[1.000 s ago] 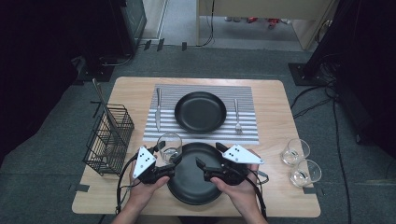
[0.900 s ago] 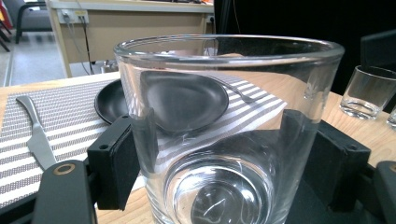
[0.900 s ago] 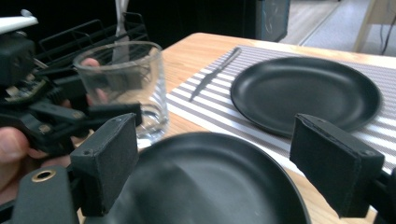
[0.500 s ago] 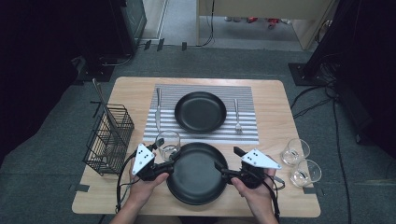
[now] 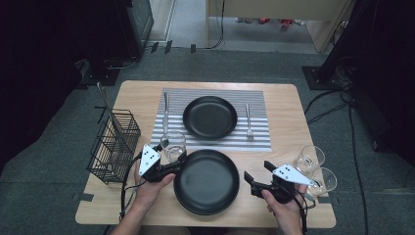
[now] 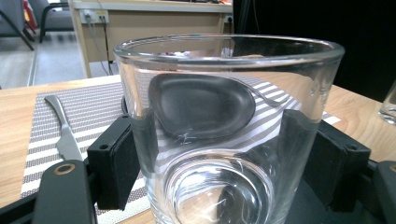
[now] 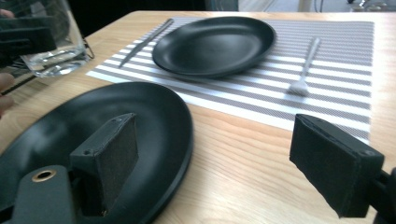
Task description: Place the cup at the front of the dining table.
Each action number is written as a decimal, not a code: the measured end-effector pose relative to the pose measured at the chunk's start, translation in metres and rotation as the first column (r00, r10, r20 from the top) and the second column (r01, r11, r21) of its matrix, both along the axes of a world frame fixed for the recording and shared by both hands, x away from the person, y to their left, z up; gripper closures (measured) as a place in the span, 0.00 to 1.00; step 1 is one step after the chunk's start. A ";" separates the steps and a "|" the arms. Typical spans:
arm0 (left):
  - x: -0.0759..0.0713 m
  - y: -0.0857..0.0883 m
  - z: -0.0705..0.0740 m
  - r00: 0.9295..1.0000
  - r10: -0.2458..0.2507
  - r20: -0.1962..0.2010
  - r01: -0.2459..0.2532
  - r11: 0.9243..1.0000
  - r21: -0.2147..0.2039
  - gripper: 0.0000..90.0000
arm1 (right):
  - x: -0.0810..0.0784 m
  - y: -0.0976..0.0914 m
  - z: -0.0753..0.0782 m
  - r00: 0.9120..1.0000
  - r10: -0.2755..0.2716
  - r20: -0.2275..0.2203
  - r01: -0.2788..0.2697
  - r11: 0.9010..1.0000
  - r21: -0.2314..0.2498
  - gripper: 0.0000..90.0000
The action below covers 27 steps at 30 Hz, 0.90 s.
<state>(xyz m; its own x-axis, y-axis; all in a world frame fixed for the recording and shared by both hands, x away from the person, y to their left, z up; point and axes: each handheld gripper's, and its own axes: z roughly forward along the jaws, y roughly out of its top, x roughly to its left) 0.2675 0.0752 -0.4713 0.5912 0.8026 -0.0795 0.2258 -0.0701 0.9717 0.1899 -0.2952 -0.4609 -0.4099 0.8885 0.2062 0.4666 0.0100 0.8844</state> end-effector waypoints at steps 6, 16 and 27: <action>0.009 0.001 -0.005 1.000 0.029 -0.013 -0.029 1.000 0.000 0.25 | -0.002 -0.014 -0.010 0.999 -0.040 -0.010 0.040 0.999 0.000 0.18; 0.028 -0.001 -0.016 0.997 0.062 -0.040 -0.062 0.998 0.012 0.25 | -0.005 -0.026 -0.023 0.998 -0.063 -0.018 0.063 0.998 0.003 0.18; 0.053 -0.004 -0.029 0.993 0.091 -0.079 -0.090 0.996 0.020 0.25 | -0.007 -0.028 -0.034 0.998 -0.054 -0.035 0.053 0.998 -0.015 0.19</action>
<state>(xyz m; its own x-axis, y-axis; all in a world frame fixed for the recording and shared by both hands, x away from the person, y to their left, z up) 0.3208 0.0711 -0.5003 0.5083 0.8542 -0.1095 0.3085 -0.0618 0.9492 0.1825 -0.3231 -0.4948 -0.3545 0.9119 0.2069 0.4977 -0.0033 0.8674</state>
